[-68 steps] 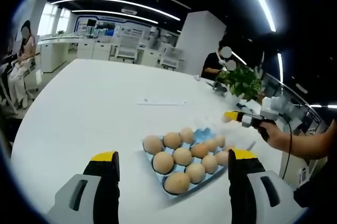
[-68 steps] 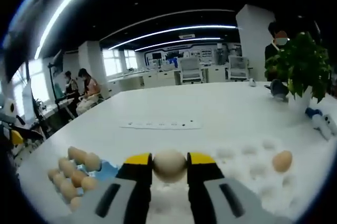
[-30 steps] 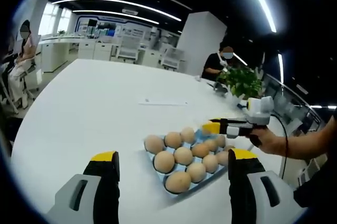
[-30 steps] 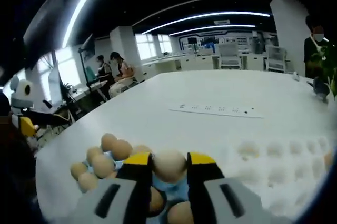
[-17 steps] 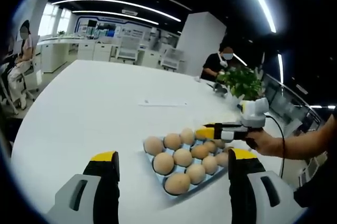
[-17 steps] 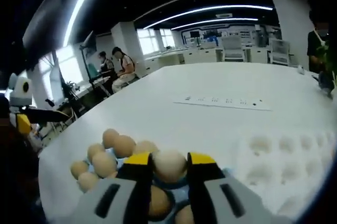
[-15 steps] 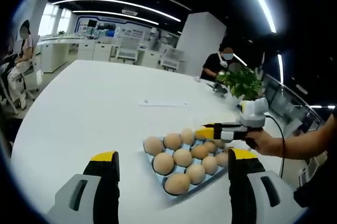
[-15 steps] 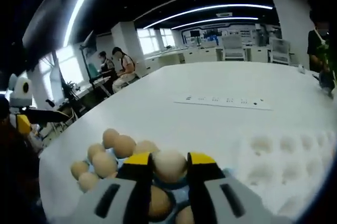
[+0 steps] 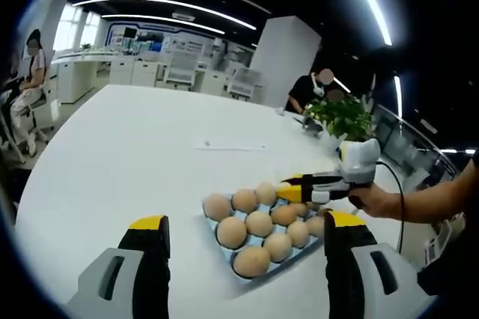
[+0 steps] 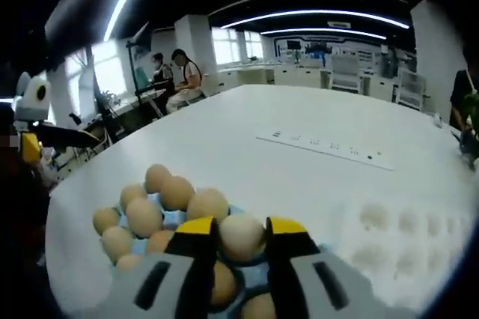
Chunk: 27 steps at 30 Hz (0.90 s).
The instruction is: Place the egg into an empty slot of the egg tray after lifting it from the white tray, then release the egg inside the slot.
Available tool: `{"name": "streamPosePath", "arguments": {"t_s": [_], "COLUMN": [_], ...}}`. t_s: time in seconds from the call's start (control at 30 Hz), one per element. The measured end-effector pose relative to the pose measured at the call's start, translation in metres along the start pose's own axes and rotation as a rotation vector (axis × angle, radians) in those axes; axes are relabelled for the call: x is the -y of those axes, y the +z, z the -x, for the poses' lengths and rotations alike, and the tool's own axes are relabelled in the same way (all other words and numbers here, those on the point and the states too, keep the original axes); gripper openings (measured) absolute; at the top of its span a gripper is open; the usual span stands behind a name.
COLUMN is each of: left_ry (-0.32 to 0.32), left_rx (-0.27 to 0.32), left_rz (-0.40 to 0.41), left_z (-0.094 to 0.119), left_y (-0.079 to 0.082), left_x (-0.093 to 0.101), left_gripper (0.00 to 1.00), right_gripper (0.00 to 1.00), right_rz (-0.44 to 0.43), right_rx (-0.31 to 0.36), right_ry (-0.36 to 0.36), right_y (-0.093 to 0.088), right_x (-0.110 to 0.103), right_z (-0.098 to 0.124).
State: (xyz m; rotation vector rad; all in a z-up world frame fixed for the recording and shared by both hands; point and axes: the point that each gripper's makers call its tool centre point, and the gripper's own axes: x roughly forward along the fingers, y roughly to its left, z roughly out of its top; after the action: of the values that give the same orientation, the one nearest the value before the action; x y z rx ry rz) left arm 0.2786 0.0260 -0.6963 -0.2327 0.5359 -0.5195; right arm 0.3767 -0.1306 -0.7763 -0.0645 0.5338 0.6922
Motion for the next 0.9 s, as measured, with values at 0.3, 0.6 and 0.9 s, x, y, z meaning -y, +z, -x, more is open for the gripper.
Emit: {"name": "streamPosePath", "arguments": {"t_s": [0.3, 0.6, 0.9], "left_ry": [0.003, 0.0, -0.015], "left_rx": [0.001, 0.003, -0.001], "left_rz": [0.001, -0.006, -0.01], "left_z": [0.001, 0.002, -0.003], "left_y": [0.0, 0.001, 0.001], "left_x": [0.001, 0.004, 0.009], "left_gripper": [0.85, 0.85, 0.85], "right_gripper": [0.26, 0.26, 0.24], "right_rz": [0.013, 0.006, -0.043], "right_rx": [0.005, 0.026, 0.059], "right_ry": [0.001, -0.013, -0.071], "right_y": [0.0, -0.001, -0.007], "right_x": [0.0, 0.006, 0.028], "right_z": [0.0, 0.011, 0.036]}}
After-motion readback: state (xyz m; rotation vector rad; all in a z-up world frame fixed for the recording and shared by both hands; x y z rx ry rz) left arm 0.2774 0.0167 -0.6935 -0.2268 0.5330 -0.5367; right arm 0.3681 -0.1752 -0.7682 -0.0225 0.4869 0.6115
